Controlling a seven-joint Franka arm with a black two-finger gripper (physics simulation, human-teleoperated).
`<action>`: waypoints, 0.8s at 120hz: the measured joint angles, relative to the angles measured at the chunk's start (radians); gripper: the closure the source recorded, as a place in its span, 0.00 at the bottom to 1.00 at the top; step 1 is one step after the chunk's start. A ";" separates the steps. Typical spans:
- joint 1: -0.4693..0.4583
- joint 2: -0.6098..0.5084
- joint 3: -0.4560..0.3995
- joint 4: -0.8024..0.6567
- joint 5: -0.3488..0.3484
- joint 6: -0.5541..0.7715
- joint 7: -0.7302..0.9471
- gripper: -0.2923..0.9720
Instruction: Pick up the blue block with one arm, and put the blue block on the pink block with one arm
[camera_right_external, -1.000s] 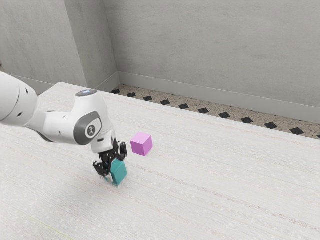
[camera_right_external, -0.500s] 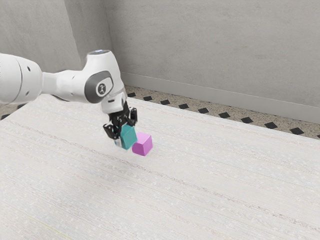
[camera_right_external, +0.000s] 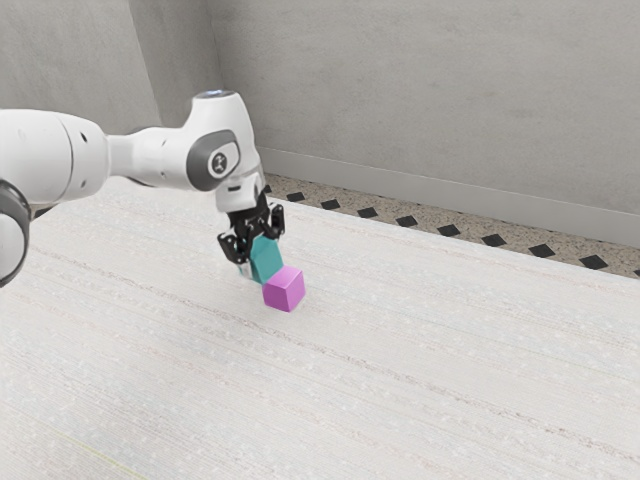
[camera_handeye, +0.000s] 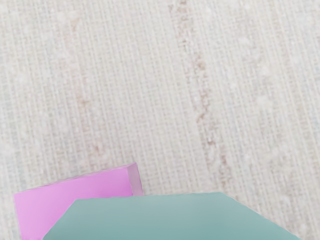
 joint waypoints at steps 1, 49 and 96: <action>-0.001 0.002 0.000 0.003 0.001 0.000 0.001 0.51; -0.019 0.089 0.000 0.122 0.009 -0.006 0.010 0.53; -0.018 0.110 0.019 0.139 -0.031 -0.013 -0.033 0.37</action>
